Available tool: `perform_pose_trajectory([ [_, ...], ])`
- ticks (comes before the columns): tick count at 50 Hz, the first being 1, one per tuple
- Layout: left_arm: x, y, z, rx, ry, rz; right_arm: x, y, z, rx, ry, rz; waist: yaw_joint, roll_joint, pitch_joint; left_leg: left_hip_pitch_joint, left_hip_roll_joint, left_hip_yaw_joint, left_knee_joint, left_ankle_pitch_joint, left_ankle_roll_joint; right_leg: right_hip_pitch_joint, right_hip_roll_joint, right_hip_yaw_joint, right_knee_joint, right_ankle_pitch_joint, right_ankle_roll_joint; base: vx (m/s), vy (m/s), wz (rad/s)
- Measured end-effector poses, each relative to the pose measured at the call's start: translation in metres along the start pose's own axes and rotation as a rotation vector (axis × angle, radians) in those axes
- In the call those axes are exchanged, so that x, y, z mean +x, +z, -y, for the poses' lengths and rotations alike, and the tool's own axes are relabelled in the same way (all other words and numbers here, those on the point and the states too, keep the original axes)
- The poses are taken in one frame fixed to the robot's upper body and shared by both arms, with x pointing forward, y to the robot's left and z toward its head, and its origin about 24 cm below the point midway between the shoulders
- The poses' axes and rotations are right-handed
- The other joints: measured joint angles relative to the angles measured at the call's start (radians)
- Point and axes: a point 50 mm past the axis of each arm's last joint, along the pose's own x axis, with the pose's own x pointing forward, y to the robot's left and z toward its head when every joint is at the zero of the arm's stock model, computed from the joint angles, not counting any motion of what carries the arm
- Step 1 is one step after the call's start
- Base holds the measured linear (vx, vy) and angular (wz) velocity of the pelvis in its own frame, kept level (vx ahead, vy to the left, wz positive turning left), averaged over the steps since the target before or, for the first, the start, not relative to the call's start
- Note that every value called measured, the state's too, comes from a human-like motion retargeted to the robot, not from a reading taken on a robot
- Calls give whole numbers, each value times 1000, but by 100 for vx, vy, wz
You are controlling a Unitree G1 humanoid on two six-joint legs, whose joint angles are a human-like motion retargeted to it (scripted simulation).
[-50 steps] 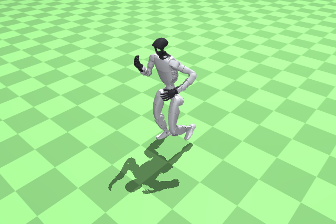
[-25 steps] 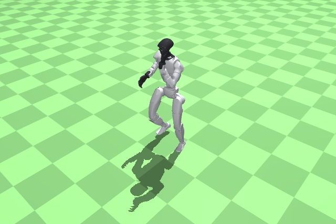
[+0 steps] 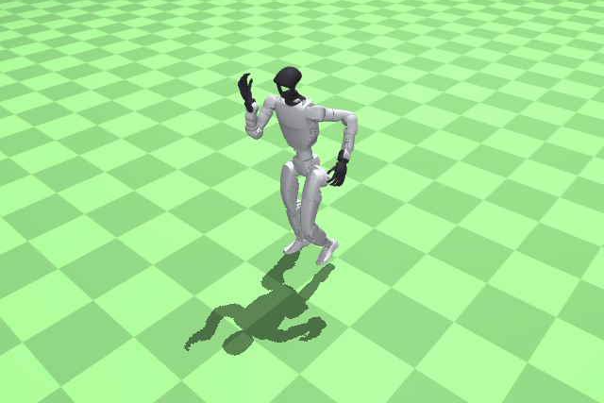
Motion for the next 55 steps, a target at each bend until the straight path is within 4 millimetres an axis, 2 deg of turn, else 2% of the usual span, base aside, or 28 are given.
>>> perform_pose_trajectory([
  [3, 3, 2, -16, -59, 117, 22, -8, 11, 0, -60, 69, 14, -7, -21, -39, 176, -2, 106, -471, 140, -22, 3, 22, -1, -73, 146, 17, 7, 16, -52],
  [5, 26, 12, -19, -140, 246, 103, -26, 17, 6, -101, 111, -61, -36, 2, -26, 290, 18, 160, -730, 290, -70, 10, 69, -32, -43, 130, -12, -2, 17, -21],
  [7, 59, 42, -19, -168, 342, 259, -56, 19, 20, -177, 163, -240, -81, 63, -7, 358, 83, 175, -837, 339, -142, -37, 132, -89, 164, 15, -66, -5, 17, 33],
  [8, 77, 65, -18, -167, 390, 356, -72, 20, 30, -225, 196, -366, -104, 93, 1, 370, 117, 166, -850, 297, -173, -98, 150, -121, 340, -62, -86, -8, 17, 76],
  [10, 109, 130, -20, -187, 503, 594, -112, 20, 58, -316, 239, -684, -159, 123, 29, 367, 147, 112, -833, 135, -197, -237, 139, -163, 718, -206, -107, -11, 15, 122],
  [12, 121, 217, -24, -199, 594, 897, -164, 31, 95, -432, 267, -1060, -232, 114, 80, 284, 155, 42, -643, -48, -176, -336, 95, -159, 1017, -316, -116, -14, 12, 181],
  [14, 106, 314, -34, -212, 693, 1209, -222, 60, 128, -543, 236, -1444, -289, 98, 156, 180, 149, -19, -411, -147, -133, -401, 73, -121, 1210, -383, -143, -19, 8, 182],
  [15, 86, 357, -42, -216, 751, 1358, -248, 82, 141, -593, 217, -1626, -311, 90, 200, 142, 137, -45, -323, -162, -107, -421, 70, -95, 1272, -402, -161, -18, 7, 154],
  [17, 33, 423, -58, -268, 911, 1611, -275, 116, 153, -653, 130, -1826, -354, 95, 283, 113, 122, -73, -254, -159, -129, -437, 76, -68, 1296, -413, -175, -13, 7, 122],
  [19, -20, 457, -68, -372, 1021, 1822, -279, 133, 158, -692, 105, -1900, -392, 104, 331, 125, 104, -93, -298, -137, -149, -446, 86, -63, 1217, -399, -174, -10, 5, 69],
  [21, -56, 468, -71, -459, 1033, 1986, -274, 137, 159, -703, 146, -1912, -421, 112, 339, 135, 83, -104, -397, -77, -150, -445, 89, -82, 1033, -374, -182, -12, 3, 30],
  [23, -73, 468, -71, -531, 956, 2095, -266, 132, 158, -707, 186, -1880, -430, 122, 339, 149, 65, -105, -510, 4, -162, -416, 84, -130, 777, -315, -163, -11, -1, 7],
  [25, -72, 459, -72, -584, 844, 2132, -257, 122, 158, -732, 194, -1811, -417, 134, 343, 168, 46, -89, -632, 85, -186, -369, 75, -203, 509, -229, -138, -6, -3, -14],
  [27, -50, 438, -66, -566, 760, 2075, -250, 110, 152, -732, 183, -1712, -396, 136, 340, 150, 34, -50, -635, 101, -211, -368, 45, -277, 436, -151, -84, 2, -4, -34],
  [30, 1, 392, -56, -499, 636, 1840, -246, 79, 142, -701, 177, -1572, -337, 150, 351, 178, 4, -19, -744, 116, -175, -292, 71, -290, 266, -79, -70, -8, -7, -72],
  [33, 70, 321, -34, -381, 465, 1411, -253, 39, 126, -567, 169, -1487, -322, 121, 351, 70, 1, 20, -483, 47, -110, -205, 58, -250, 131, -159, -52, -5, -11, -43],
  [35, 105, 257, -9, -421, 341, 1091, -250, 9, 114, -484, 164, -1414, -313, 131, 351, -73, 52, 19, -160, 47, -66, -198, 58, -229, 126, -205, -80, -2, -6, -47],
  [36, 115, 224, 4, -456, 307, 935, -242, -7, 106, -451, 178, -1353, -301, 151, 351, -139, 84, -12, -13, 64, -56, -217, 68, -220, 198, -236, -113, 2, -2, -76],
  [37, 119, 191, 17, -474, 280, 791, -230, -24, 98, -418, 196, -1283, -289, 167, 351, -198, 109, -45, 126, 71, -47, -237, 76, -211, 278, -269, -141, 7, 0, -90],
  [39, 110, 137, 32, -426, 237, 581, -191, -52, 77, -344, 229, -1088, -261, 178, 351, -269, 121, -110, 350, 30, -30, -262, 78, -190, 443, -341, -165, 14, -1, -76],
  [40, 101, 116, 35, -383, 210, 506, -166, -62, 66, -304, 233, -976, -246, 176, 351, -286, 118, -132, 443, -6, -18, -262, 75, -177, 500, -369, -161, 20, -2, -57],
  [41, 89, 105, 33, -346, 177, 472, -138, -67, 57, -262, 216, -853, -222, 173, 348, -287, 118, -136, 501, -36, -1, -251, 72, -164, 511, -373, -145, 23, 0, -47],
  [44, 58, 89, 18, -260, 66, 420, -66, -55, 38, -190, 163, -507, -141, 158, 315, -238, 107, -118, 522, -61, 41, -171, 57, -144, 406, -298, -96, 26, 7, -26],
  [45, 49, 88, 11, -234, 32, 416, -48, -45, 36, -185, 146, -405, -114, 151, 299, -206, 98, -104, 480, -53, 48, -131, 49, -143, 333, -246, -77, 26, 14, -15],
  [47, 34, 88, -3, -187, -13, 407, -32, -21, 42, -217, 107, -281, -55, 118, 231, -129, 68, -69, 306, -20, 38, -63, 33, -135, 158, -97, -38, 25, 18, -24],
  [50, 17, 88, -18, -165, -23, 389, -33, 14, 51, -222, 63, -224, 3, 49, 105, 6, 38, 3, -49, 40, 5, -31, 13, -93, -7, 80, -2, 21, 22, -46],
  [52, 14, 87, -21, -191, 20, 396, -42, 30, 48, -178, 53, -237, -6, 20, 37, 114, 59, 91, -295, 101, -11, -30, 14, -85, -39, 95, 0, 13, 24, -38],
  [55, 30, 94, -15, -246, 93, 462, -57, 44, 36, -106, 86, -293, -77, 46, -7, 281, 117, 223, -586, 215, -65, -13, 40, -148, 17, 4, -29, 4, 25, 2],
])
